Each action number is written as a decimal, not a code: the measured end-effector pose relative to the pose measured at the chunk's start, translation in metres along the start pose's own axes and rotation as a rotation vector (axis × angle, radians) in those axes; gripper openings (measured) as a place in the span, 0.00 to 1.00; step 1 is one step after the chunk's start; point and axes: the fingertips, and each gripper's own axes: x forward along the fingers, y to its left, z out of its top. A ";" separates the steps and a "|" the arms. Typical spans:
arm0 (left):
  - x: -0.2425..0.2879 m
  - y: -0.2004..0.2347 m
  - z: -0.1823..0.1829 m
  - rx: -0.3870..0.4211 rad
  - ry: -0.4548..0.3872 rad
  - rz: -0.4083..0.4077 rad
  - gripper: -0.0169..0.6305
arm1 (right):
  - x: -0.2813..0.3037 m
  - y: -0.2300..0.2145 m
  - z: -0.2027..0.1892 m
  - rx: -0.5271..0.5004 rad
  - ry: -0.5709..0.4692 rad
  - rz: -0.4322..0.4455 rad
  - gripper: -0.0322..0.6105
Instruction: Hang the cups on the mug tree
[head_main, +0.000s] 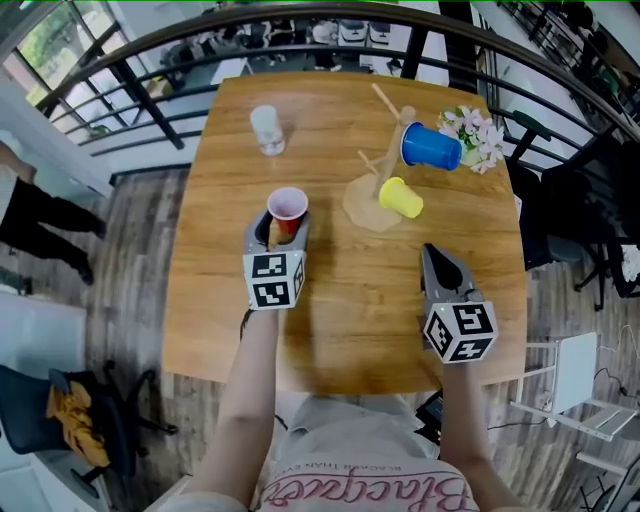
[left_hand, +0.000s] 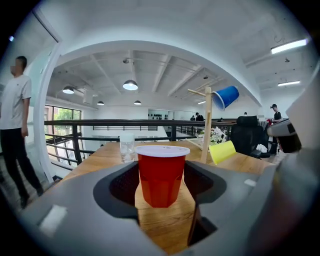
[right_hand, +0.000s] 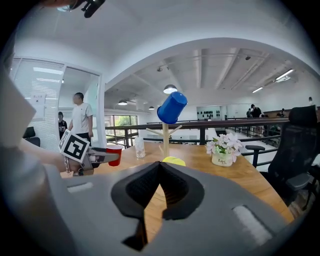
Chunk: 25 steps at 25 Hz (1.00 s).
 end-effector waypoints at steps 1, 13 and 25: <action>-0.004 -0.002 0.004 0.003 -0.007 0.010 0.48 | -0.002 -0.003 0.003 -0.001 -0.006 0.006 0.05; -0.046 -0.021 0.055 0.065 -0.079 0.098 0.48 | -0.019 -0.017 0.034 -0.007 -0.076 0.084 0.05; -0.056 -0.047 0.077 0.126 -0.074 0.172 0.48 | -0.023 -0.039 0.051 -0.005 -0.119 0.149 0.05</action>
